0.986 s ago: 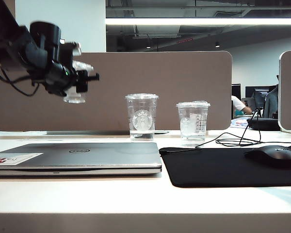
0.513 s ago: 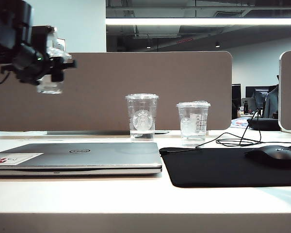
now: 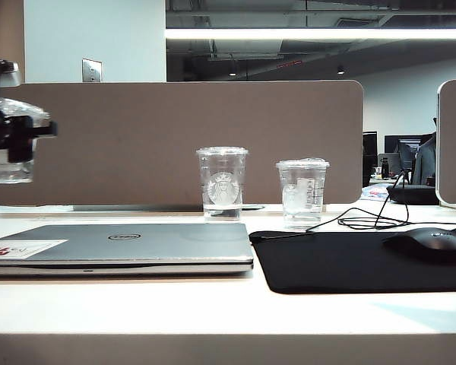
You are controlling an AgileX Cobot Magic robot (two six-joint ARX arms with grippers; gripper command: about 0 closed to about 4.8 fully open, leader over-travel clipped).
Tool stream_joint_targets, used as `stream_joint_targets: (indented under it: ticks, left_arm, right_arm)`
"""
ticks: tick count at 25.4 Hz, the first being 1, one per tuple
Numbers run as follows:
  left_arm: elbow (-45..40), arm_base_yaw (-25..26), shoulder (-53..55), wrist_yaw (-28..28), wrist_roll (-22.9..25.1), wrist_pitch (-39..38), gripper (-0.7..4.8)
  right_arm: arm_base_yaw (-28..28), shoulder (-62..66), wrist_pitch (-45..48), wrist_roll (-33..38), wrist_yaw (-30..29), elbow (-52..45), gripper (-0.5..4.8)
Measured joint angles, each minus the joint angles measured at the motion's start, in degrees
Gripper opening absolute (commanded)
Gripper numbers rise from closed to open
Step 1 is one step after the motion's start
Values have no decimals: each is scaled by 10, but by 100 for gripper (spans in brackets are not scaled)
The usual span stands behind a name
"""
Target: Pick up the coffee cup on the left and place it on the left side of the laptop.
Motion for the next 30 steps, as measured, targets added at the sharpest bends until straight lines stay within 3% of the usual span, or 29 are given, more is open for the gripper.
stream_joint_targets:
  ticks: [13,19,21,30]
  left_arm:
    - [-125,15,-2,-9,-24,92,165]
    - [-131,64,8,-10,-24,116,165]
    - [-119,87,29,14,-24,127,165]
    - [-65,86,128,70,-24,152,165]
  right_arm:
    - [0,0,-18,0,-10,0,-3]
    - [0,0,-18,0,-10,0,-3]
    - [0,0,-18,0,-10,0,-3]
    - [0,0,-18,0,-10,0,-3]
